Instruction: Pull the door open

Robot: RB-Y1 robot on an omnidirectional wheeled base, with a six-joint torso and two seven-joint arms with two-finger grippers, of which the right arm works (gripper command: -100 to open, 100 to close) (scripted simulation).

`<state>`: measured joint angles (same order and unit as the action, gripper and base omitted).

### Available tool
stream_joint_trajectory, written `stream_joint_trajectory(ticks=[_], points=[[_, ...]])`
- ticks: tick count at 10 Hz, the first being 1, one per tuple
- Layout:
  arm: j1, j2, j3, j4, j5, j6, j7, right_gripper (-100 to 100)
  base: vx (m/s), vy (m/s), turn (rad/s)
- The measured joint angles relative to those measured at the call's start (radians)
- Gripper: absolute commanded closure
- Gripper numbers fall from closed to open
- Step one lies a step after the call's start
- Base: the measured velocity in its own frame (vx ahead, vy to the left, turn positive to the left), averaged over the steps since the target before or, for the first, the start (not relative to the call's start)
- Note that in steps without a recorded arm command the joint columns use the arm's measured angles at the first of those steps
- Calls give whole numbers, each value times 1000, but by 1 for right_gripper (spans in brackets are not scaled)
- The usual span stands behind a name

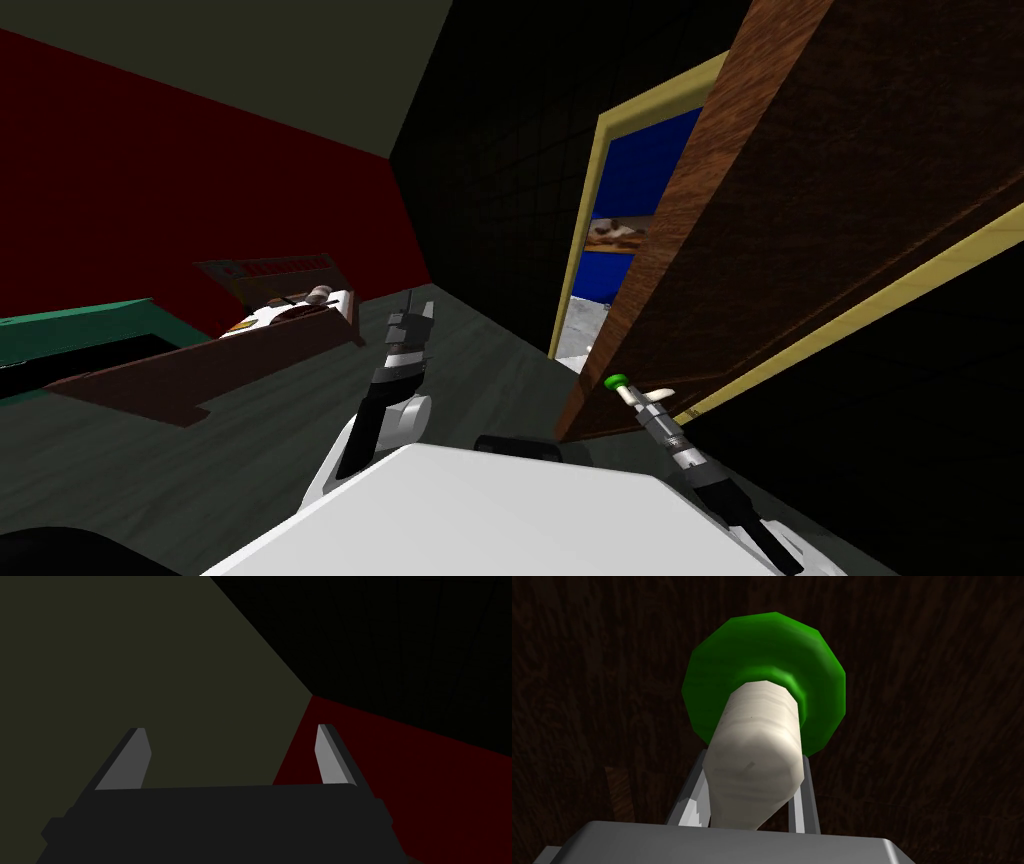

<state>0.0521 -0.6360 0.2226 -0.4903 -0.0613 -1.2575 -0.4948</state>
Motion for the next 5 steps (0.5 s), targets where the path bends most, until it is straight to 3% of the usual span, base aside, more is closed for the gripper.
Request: stream_joint_trajectory(ticks=[5], points=[[-2,-3,7,31,-3,-32,-2,100,-211,-110,171]])
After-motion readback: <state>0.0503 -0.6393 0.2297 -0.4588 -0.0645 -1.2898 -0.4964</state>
